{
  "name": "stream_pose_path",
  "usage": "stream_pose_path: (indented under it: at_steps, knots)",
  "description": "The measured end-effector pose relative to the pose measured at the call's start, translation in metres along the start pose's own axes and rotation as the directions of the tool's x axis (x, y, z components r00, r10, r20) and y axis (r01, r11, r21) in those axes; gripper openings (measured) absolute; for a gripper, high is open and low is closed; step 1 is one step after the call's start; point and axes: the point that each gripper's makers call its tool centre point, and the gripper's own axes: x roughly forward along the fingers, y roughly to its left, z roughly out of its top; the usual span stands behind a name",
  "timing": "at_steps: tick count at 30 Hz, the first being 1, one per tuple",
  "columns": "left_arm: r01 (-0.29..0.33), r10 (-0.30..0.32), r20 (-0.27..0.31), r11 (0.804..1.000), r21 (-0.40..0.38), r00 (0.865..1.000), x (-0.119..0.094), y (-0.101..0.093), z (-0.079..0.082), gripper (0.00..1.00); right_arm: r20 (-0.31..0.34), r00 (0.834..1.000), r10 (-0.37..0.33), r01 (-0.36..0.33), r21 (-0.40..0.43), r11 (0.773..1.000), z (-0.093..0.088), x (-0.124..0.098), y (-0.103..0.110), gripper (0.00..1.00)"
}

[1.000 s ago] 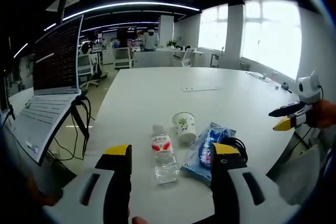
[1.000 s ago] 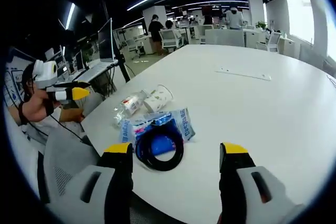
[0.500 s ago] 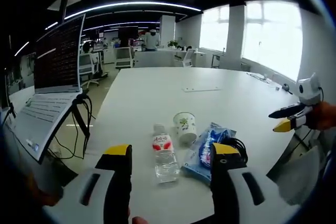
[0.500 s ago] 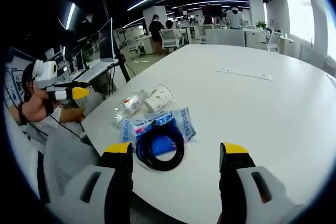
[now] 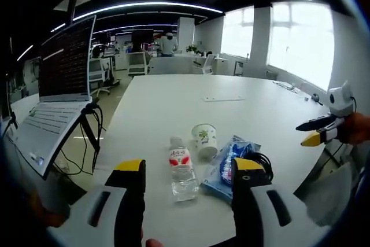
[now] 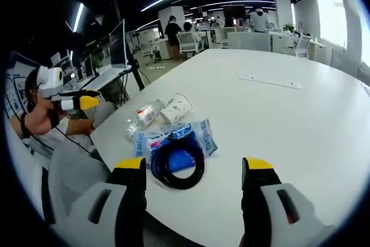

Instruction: Arrange the tabletop items into an orderly group along one side of the table until the central work area is clear of visible clutter.

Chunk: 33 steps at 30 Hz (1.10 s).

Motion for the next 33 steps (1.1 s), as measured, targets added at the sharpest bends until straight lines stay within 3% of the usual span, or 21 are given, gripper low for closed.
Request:
stream_pose_path:
  at_steps: [33]
  knots:
    - [-0.002, 0.002, -0.01, 1.0, -0.018, 1.0, 0.0001, 0.0029, -0.0041, 0.59, -0.007, 1.0, -0.005, 0.005, 0.008, 1.0, -0.0056, -0.0025, -0.0019, 0.66]
